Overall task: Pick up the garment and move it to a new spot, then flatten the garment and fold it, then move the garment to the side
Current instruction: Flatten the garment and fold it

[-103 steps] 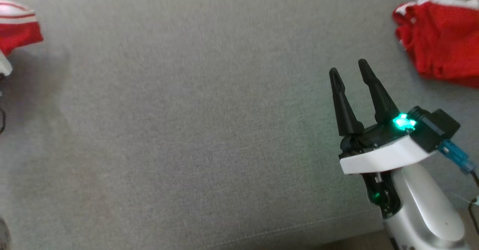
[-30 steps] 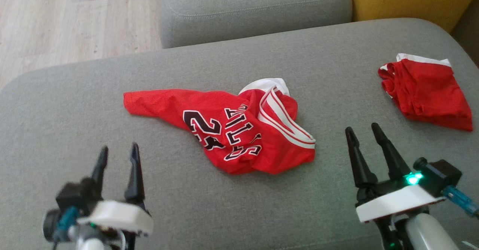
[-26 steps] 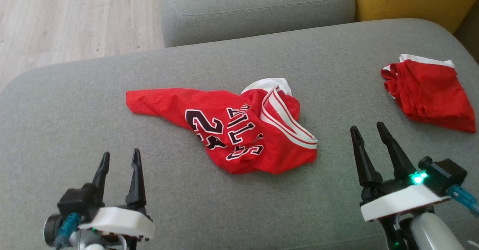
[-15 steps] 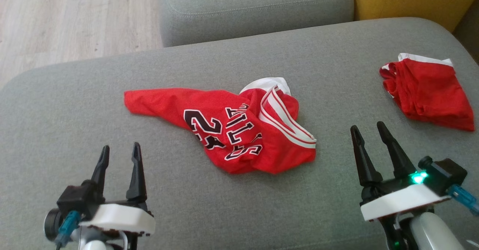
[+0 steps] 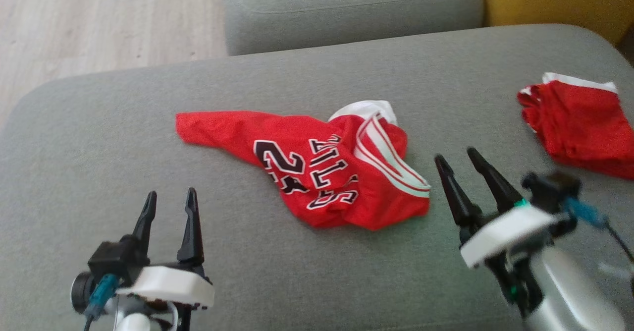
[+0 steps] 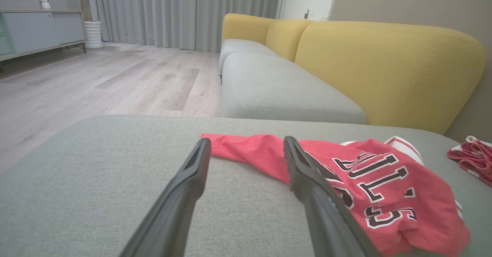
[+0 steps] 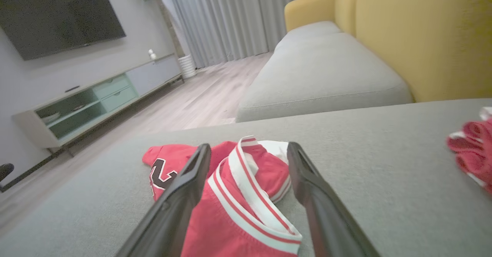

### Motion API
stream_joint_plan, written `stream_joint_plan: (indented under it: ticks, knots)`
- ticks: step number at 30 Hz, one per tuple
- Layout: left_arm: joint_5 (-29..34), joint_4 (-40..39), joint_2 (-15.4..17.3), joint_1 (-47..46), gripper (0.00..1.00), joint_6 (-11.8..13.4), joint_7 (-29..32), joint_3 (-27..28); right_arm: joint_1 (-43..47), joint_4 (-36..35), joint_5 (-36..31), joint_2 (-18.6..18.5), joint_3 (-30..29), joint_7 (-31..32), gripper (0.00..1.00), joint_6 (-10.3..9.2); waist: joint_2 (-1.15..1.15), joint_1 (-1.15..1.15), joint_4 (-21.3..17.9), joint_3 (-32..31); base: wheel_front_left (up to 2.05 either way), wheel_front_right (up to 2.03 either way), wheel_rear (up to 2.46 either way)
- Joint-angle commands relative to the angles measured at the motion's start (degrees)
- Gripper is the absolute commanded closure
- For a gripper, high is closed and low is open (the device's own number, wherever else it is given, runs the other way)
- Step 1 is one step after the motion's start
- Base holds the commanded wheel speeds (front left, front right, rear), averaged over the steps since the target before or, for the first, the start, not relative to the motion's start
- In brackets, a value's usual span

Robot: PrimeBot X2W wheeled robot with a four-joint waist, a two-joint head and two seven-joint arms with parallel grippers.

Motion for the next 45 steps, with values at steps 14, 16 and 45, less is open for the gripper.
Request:
stream_joint_plan:
  ticks: [14, 16, 45]
  knots:
    - [1.71, 0.67, -2.05, -5.29, 0.0, -1.33, -0.71, 2.93, -18.67, 16.77, 13.37, -4.79, 13.72, 27.08, 0.0, -0.04, 0.0, 0.0, 10.42, 2.68, 0.0, 0.0, 0.0]
    - [1.79, 0.89, -2.22, -5.31, 0.0, -1.47, -0.71, 3.1, -18.72, 17.54, 14.58, -4.97, 14.52, 28.62, 0.0, -0.04, 0.0, 0.0, 11.21, 2.82, 0.0, 0.0, 0.0]
    - [0.78, 2.37, -3.69, -9.63, 0.0, -2.27, -0.71, 0.27, -39.07, 20.36, 14.25, -3.88, 10.45, 26.7, 1.0, -0.04, 0.0, 0.0, 21.28, 10.99, 0.0, 0.0, 0.0]
